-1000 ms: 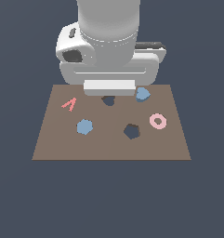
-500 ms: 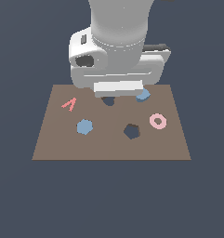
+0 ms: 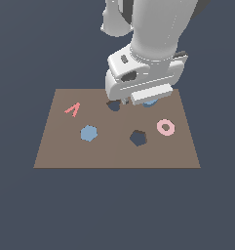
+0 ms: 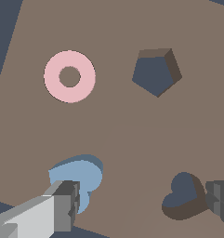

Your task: Insert a designated object into the corresponding slot on a board.

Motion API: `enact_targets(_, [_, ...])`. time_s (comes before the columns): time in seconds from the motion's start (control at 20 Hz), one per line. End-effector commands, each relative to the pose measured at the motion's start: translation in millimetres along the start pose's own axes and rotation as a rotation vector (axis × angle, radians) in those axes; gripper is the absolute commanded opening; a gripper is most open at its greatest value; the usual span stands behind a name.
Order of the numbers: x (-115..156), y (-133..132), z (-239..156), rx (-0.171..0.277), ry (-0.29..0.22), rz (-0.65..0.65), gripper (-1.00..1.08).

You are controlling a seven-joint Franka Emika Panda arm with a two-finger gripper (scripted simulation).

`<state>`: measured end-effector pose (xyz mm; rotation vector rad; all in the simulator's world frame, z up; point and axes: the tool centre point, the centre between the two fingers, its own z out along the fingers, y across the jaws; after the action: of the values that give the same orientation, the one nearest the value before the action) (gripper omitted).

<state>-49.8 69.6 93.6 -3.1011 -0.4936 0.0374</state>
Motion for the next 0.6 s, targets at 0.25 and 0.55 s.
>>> enact_targets(0.25, [-17,-42,33,-0.004,0.018,-0.181,1.00])
enact_targets(0.55, [-24,-56,45,-0.006,0.024,-0.245,1.00])
